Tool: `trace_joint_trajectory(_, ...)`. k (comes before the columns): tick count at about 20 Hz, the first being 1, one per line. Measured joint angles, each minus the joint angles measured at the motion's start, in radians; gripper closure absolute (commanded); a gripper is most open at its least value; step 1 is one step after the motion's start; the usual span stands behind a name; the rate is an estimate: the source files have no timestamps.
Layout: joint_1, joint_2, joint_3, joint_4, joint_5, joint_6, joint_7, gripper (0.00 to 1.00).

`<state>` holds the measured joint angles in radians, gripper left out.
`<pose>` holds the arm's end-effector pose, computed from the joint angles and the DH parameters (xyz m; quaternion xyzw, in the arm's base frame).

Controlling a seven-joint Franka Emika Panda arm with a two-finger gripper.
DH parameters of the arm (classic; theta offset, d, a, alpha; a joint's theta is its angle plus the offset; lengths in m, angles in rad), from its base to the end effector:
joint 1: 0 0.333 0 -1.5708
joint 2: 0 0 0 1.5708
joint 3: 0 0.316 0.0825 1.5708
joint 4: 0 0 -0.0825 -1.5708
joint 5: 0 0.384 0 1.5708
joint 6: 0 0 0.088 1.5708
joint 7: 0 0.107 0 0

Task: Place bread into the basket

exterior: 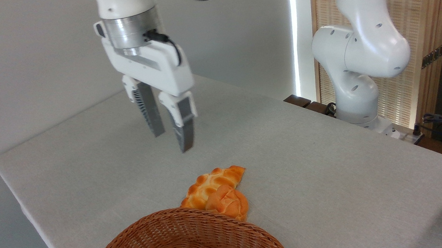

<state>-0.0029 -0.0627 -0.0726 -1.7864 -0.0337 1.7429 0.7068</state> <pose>0.5429 -0.0451 0.5713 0.9254 -0.3786 0.0135 0.0107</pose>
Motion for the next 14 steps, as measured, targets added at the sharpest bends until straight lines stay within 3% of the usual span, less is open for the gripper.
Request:
trace_joint_trajectory(4, 0.047, -0.017, -0.013, -0.029, 0.000, -0.001, 0.045, 0.00)
trace_joint_trajectory(14, 0.055, -0.020, -0.013, -0.078, 0.006, 0.031, 0.045, 0.00)
